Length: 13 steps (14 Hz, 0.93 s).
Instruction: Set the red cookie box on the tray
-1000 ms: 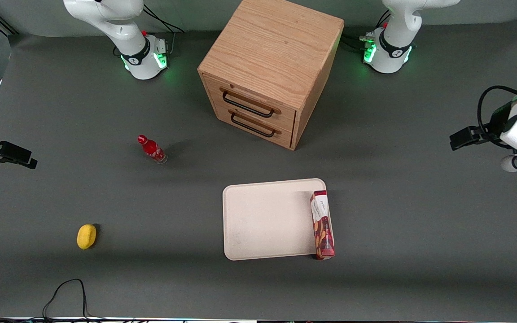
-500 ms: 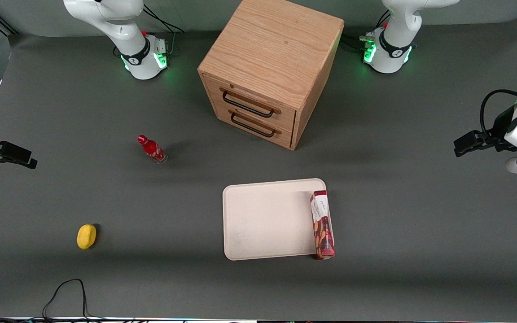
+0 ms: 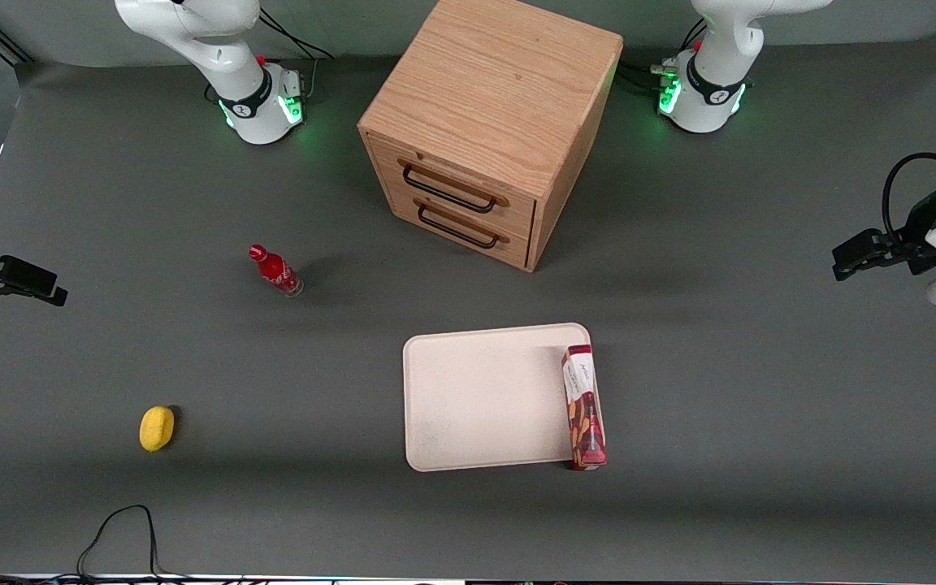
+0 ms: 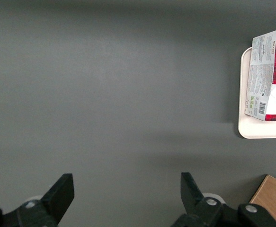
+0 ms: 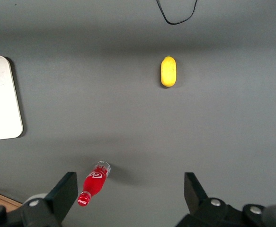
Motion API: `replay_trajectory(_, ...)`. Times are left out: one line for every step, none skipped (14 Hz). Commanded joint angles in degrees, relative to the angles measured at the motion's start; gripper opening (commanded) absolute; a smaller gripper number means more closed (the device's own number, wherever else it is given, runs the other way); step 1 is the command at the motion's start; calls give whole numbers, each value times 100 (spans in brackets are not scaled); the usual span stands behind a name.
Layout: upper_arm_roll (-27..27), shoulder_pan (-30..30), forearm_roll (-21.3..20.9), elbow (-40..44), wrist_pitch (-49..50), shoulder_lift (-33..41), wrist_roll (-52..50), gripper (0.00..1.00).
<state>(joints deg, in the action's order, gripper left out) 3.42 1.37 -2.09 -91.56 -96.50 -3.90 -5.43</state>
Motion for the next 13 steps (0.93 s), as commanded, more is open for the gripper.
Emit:
replay_trajectory(1, -23, 86, -11, 122, 91, 121, 100)
replay_trajectory(1, -23, 94, -2, 149, 91, 112, 100)
replay_trajectory(1, -14, 173, -2, 192, 91, 103, 100)
replay_trajectory(1, 3, 260, -2, 254, 91, 103, 100)
replay_trajectory(1, 12, 314, 15, 280, 91, 112, 100)
replay_trajectory(1, 12, 323, 15, 307, 91, 147, 100)
replay_trajectory(-8, 12, 323, 15, 325, 91, 182, 100)
replay_trajectory(1, 12, 323, 15, 368, 91, 174, 100)
replay_trajectory(-8, 12, 323, 15, 386, 91, 173, 100)
replay_trajectory(1, 12, 323, 15, 386, 91, 173, 100)
replay_trajectory(-8, 12, 323, 15, 395, 91, 173, 100)
replay_trajectory(-8, 12, 323, 15, 395, 91, 173, 100)
replay_trajectory(-8, 12, 323, 15, 395, 91, 165, 100)
